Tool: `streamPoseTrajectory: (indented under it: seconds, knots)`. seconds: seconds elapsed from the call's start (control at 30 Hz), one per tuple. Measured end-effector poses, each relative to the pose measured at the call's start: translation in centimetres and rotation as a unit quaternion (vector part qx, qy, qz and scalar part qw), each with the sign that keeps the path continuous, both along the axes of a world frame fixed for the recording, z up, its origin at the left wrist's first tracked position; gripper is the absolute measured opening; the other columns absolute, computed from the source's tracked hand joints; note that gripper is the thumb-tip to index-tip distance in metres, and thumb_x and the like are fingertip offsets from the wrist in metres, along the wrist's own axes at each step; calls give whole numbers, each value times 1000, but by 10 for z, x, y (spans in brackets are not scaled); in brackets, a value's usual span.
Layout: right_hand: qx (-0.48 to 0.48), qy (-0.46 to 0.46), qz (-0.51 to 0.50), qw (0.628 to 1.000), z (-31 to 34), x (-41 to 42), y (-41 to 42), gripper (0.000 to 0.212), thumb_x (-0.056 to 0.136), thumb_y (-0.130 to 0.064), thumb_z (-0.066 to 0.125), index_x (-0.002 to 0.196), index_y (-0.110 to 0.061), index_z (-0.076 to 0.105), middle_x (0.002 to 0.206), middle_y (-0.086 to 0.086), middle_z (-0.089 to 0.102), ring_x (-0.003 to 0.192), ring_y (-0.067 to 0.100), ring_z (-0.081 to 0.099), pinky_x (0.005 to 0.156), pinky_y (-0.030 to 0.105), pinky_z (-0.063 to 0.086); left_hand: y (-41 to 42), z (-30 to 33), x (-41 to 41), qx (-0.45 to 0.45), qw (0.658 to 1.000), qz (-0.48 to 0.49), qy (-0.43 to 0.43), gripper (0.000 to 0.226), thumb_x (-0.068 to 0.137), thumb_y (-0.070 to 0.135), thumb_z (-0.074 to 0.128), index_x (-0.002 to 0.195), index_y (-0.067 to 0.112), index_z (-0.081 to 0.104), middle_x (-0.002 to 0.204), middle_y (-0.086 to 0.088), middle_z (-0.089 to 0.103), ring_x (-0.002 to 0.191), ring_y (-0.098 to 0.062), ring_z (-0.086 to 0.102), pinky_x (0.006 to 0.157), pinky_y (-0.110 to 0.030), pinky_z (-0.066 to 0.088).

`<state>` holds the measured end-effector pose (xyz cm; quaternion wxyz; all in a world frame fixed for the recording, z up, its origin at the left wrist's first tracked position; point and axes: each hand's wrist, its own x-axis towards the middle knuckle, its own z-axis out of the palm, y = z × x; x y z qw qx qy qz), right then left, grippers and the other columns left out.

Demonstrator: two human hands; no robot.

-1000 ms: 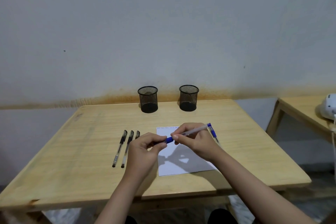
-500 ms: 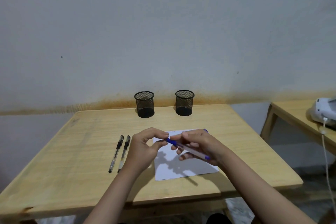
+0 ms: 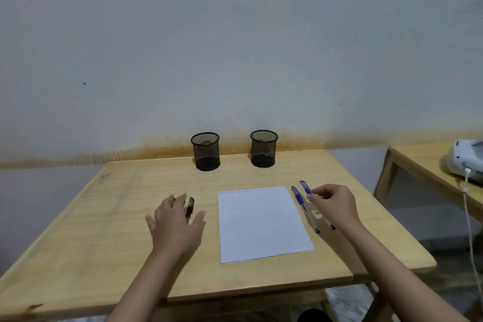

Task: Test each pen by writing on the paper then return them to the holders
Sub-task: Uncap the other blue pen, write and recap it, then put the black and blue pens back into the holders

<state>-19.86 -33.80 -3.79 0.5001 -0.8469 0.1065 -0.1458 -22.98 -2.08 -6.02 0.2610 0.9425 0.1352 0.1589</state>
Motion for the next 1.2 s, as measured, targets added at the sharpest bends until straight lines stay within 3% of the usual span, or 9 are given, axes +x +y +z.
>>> streamPoseTrajectory:
  seconds: [0.1, 0.27, 0.47, 0.63, 0.77, 0.97, 1.03, 1.1, 1.2]
  knots:
    - [-31, 17, -11, 999, -12, 8, -5, 5, 78, -12, 66, 76, -13, 71, 71, 5, 70, 65, 22, 63, 55, 28, 46, 12, -4, 7, -4, 998, 28, 53, 71, 82, 55, 56, 140, 19, 36, 147, -10, 35, 135, -31, 30, 111, -54, 18]
    - [-52, 35, -17, 998, -22, 16, -3, 7, 78, -13, 64, 79, -18, 68, 71, -1, 66, 67, 21, 64, 54, 29, 49, 16, -9, 6, -68, 996, 33, 55, 74, 80, 50, 60, 140, 14, 34, 136, -15, 44, 126, -35, 39, 101, -47, 38]
    - [-69, 42, -29, 996, -30, 24, -4, 7, 79, -17, 66, 76, -11, 69, 71, 1, 68, 69, 21, 64, 65, 37, 53, 17, -7, 8, -70, 994, 49, 62, 71, 81, 49, 60, 137, 12, 37, 128, -14, 51, 122, -36, 41, 93, -45, 41]
    - [-95, 57, -34, 993, -27, 32, 3, 41, 79, -41, 71, 103, -9, 63, 78, -2, 62, 76, 19, 58, 64, 32, 46, 16, -4, 15, -46, 994, 70, 75, 69, 77, 54, 62, 129, 13, 43, 124, -11, 53, 119, -36, 41, 90, -45, 41]
    - [-117, 78, -38, 989, -24, 37, 10, 29, 75, -32, 75, 89, -9, 67, 76, 1, 65, 74, 21, 61, 63, 34, 49, 12, 0, 19, -47, 993, 76, 80, 67, 76, 48, 69, 126, 11, 44, 125, -11, 50, 118, -34, 43, 90, -43, 40]
    - [-104, 106, -25, 989, -20, 43, 12, 21, 72, -20, 79, 85, -9, 68, 84, 7, 68, 77, 22, 61, 62, 33, 48, 13, -2, 28, -139, 987, 47, 63, 51, 74, 24, 76, 113, 4, 51, 108, -11, 58, 95, -26, 54, 75, -32, 43]
    - [-99, 112, -22, 988, -19, 45, 10, 23, 71, -21, 81, 85, -7, 69, 84, 7, 68, 78, 22, 61, 61, 32, 47, 12, 0, 30, -149, 985, 48, 67, 30, 73, 21, 76, 83, 11, 50, 85, -3, 52, 80, -22, 48, 70, -30, 40]
    - [-100, 127, -18, 987, -18, 47, 8, 25, 71, -22, 82, 86, -6, 69, 85, 7, 68, 80, 22, 61, 63, 32, 47, 9, 2, 31, -153, 984, 46, 82, 34, 73, 18, 74, 65, 15, 41, 69, 2, 44, 72, -21, 45, 66, -30, 39]
    - [-107, 154, -5, 982, -14, 49, 8, 24, 71, -21, 81, 87, -5, 72, 86, 8, 70, 80, 22, 62, 66, 33, 49, 8, 5, 32, -131, 985, 32, 106, 14, 74, 16, 70, 74, 9, 58, 73, -4, 58, 72, -22, 55, 61, -29, 42]
